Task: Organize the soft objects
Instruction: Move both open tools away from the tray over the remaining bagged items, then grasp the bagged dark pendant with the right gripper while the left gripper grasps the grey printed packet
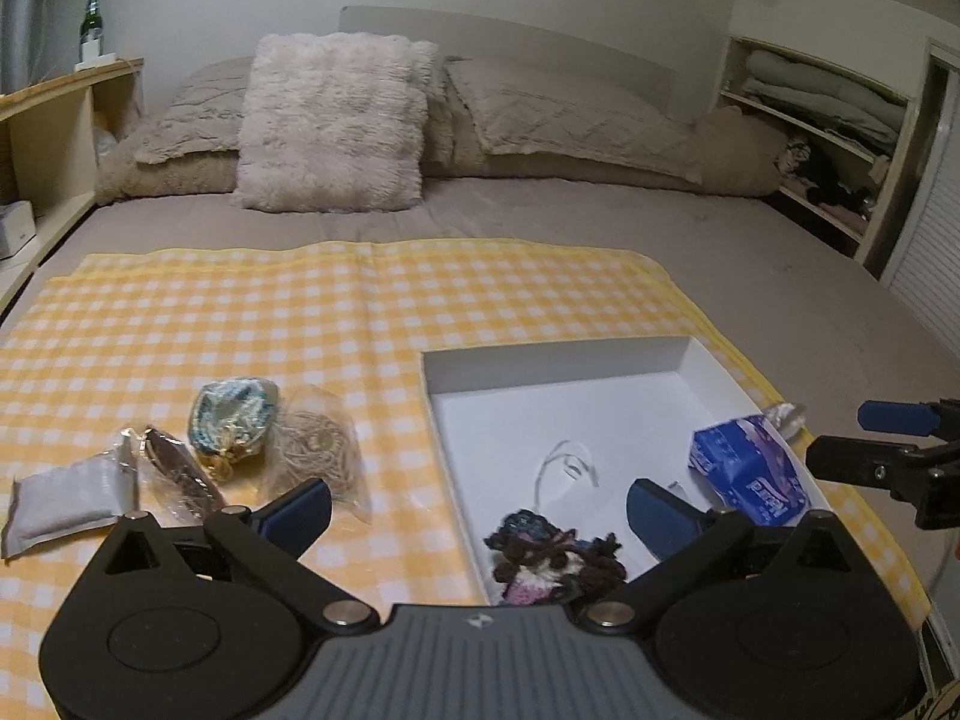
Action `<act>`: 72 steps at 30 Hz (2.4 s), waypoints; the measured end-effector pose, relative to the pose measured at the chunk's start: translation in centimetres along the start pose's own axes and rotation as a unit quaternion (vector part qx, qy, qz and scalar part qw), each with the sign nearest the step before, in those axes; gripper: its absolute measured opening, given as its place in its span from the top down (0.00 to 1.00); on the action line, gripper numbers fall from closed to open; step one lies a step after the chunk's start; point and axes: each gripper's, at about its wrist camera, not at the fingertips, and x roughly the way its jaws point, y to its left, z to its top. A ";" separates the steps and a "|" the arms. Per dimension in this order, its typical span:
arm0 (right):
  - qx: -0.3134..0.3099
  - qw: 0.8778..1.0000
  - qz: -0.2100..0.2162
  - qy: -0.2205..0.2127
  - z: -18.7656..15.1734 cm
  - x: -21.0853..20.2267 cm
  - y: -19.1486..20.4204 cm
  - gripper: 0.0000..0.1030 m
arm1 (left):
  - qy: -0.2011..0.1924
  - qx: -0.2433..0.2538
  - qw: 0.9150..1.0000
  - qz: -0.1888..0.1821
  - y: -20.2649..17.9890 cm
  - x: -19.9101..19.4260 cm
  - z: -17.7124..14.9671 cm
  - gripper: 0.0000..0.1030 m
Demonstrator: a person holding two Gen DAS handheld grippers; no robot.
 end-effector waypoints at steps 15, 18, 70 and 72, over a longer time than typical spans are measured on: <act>-0.014 1.000 0.025 -0.002 2.9 3.9 4.9 0.00 | -0.022 -0.051 0.997 0.061 7.1 -1.2 1.0 0.00; -0.016 0.999 0.038 0.000 3.7 4.9 6.4 0.00 | -0.027 -0.065 0.994 0.079 9.0 -1.5 1.2 0.00; -0.083 0.977 0.187 0.066 6.1 24.6 21.6 0.00 | 0.164 0.098 0.947 0.258 28.4 7.8 -1.1 0.00; -0.079 0.976 0.188 0.072 6.1 25.2 22.0 0.02 | 0.150 0.088 0.953 0.248 28.3 6.6 -0.9 0.00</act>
